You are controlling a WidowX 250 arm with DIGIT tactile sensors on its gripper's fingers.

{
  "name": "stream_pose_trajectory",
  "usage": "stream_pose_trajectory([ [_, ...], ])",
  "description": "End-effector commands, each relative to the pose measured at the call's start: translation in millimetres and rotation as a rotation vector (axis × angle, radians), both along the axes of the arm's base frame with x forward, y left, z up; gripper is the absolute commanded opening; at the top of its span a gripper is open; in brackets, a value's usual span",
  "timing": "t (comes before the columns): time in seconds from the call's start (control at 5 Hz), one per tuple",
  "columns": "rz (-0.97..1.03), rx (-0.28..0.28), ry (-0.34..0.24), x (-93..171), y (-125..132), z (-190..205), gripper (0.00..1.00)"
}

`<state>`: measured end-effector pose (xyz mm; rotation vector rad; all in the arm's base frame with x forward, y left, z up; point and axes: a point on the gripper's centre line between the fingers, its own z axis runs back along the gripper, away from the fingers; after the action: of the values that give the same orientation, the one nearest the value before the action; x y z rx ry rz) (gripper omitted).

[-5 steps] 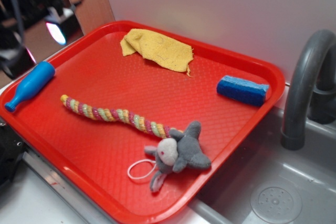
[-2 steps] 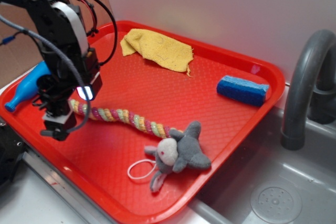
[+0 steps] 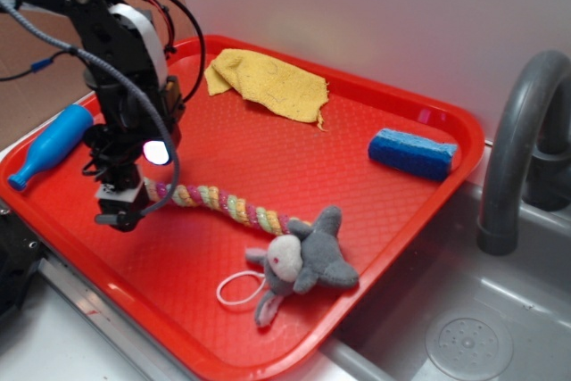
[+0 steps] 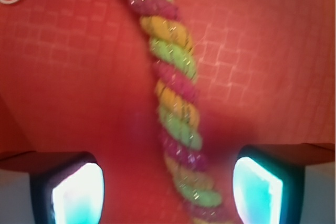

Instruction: Grab the multicolored rope.

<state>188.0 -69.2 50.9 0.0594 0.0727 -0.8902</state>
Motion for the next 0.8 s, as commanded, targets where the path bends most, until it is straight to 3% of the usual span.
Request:
stream_pose_trajectory([
  [0.0, -0.051, 0.015, -0.036, 10, -9, -17, 1.0],
  [0.4, -0.039, 0.092, -0.004, 11, -10, -33, 1.0],
  [0.6, -0.034, 0.086, -0.017, 10, -10, -34, 0.0],
])
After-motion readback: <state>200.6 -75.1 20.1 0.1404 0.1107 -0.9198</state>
